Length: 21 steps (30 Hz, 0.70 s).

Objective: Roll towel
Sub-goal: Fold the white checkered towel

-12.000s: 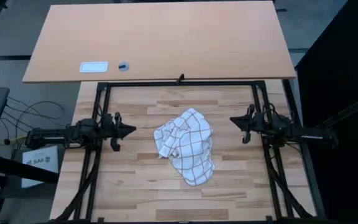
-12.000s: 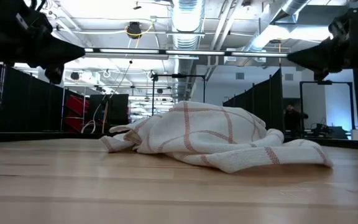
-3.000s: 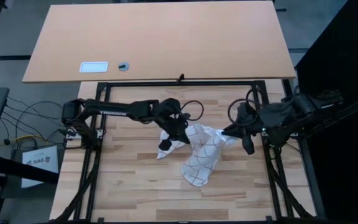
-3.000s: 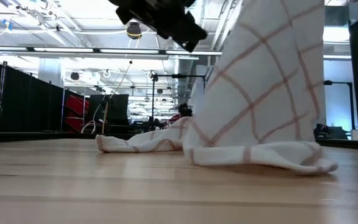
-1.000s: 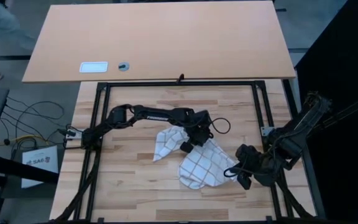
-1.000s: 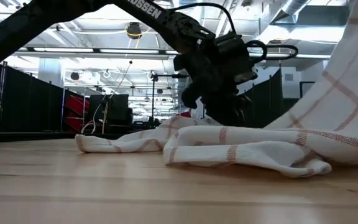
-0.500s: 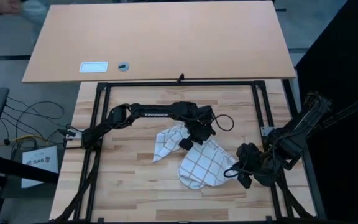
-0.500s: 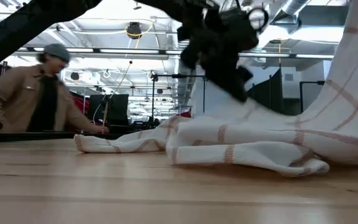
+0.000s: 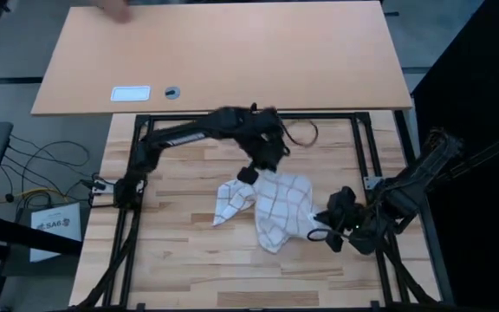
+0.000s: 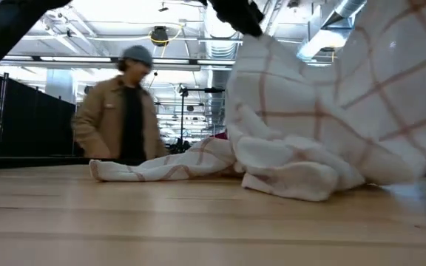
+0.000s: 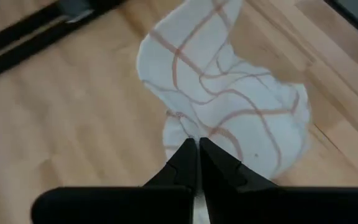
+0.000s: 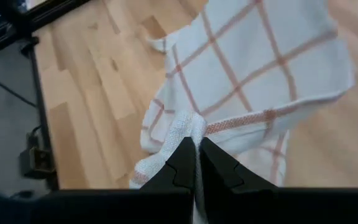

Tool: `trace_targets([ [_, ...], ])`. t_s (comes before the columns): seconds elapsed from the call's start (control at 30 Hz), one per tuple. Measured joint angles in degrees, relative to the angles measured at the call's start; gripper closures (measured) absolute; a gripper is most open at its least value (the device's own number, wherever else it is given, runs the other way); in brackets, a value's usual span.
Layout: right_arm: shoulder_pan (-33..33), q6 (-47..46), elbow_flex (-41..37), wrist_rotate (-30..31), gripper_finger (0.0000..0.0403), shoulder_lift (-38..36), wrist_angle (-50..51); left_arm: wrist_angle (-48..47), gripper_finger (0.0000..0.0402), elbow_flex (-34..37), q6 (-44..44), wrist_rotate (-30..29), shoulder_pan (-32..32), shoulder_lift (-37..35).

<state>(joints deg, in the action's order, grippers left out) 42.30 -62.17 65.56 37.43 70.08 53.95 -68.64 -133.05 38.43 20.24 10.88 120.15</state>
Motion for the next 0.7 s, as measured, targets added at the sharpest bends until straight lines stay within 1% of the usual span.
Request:
trace_targets([
  [0.1,-2.2,4.1,0.0,0.0,0.0403,0.0,-1.9,-1.4,0.0401,0.0,-2.1,-0.1,1.4,-3.6],
  [0.33,-7.5,16.8,0.0,0.0,0.0403,0.0,-10.5,-6.8,0.0401,0.0,-6.2,-0.2,3.4,-10.9],
  [0.43,-10.2,22.4,0.0,-1.9,0.0403,0.0,-13.9,-10.4,0.0401,0.0,-8.3,-0.1,3.6,-13.7],
  [0.53,-13.0,26.8,0.0,-4.2,0.0403,0.0,-15.5,-14.0,0.0401,0.1,-10.1,0.0,3.5,-15.5],
  [0.7,-19.0,32.8,0.0,-5.4,0.0403,-0.5,-15.3,-18.8,0.0401,0.2,-12.1,-0.1,3.5,-17.5],
])
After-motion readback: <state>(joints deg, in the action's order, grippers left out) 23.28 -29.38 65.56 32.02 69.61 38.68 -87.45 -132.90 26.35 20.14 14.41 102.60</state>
